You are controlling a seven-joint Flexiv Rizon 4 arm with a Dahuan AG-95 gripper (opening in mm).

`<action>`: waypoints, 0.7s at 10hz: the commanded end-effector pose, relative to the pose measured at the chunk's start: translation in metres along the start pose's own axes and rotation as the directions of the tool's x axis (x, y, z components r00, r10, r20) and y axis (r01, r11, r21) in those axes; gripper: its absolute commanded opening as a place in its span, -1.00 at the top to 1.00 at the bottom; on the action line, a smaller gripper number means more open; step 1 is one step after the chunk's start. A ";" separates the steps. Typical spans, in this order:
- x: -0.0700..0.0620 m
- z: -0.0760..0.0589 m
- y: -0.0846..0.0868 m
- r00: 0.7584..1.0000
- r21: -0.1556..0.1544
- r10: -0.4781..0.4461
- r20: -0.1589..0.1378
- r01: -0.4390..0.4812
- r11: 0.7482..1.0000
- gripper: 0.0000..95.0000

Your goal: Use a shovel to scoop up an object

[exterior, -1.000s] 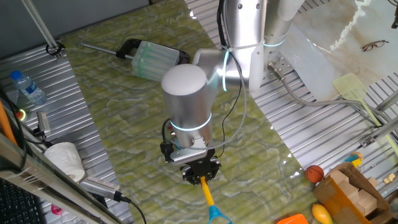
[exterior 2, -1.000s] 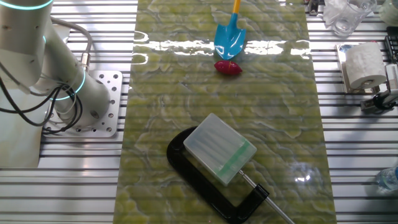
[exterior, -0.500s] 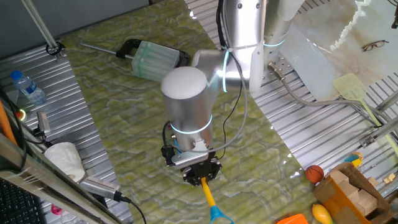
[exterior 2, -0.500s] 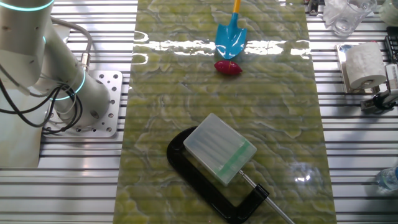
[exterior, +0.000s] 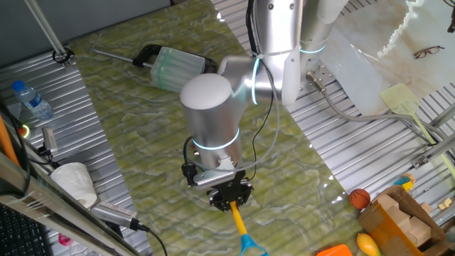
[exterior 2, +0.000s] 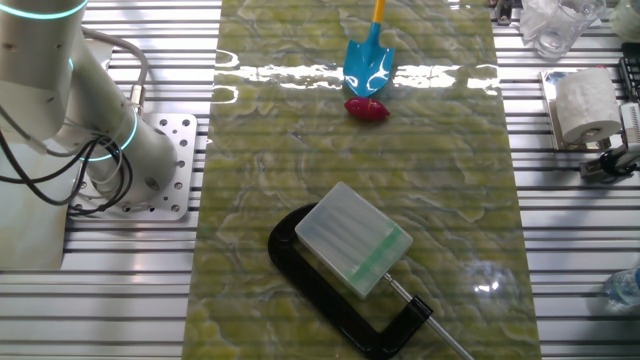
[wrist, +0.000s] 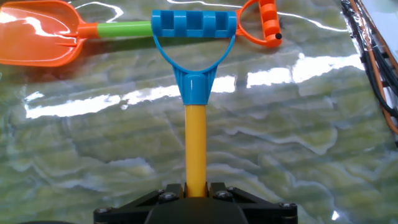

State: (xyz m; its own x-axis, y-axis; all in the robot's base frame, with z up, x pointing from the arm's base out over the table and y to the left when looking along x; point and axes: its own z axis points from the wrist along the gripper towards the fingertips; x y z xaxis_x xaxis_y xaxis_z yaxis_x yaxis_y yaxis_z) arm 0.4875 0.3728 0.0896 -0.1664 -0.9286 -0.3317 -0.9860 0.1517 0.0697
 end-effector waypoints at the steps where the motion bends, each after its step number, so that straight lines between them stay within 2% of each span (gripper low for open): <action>1: 0.003 0.002 0.002 1.000 0.008 -0.002 -0.005 0.002 1.000 1.00; 4: 0.007 0.004 0.005 1.000 0.011 0.001 0.022 -0.001 1.000 1.00; 7: 0.009 0.004 0.005 1.000 0.015 -0.014 0.020 0.014 1.000 1.00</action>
State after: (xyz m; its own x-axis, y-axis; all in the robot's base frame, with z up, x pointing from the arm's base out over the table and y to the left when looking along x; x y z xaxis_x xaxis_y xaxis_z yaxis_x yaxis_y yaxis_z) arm 0.4806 0.3661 0.0833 -0.1510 -0.9240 -0.3512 -0.9885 0.1422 0.0510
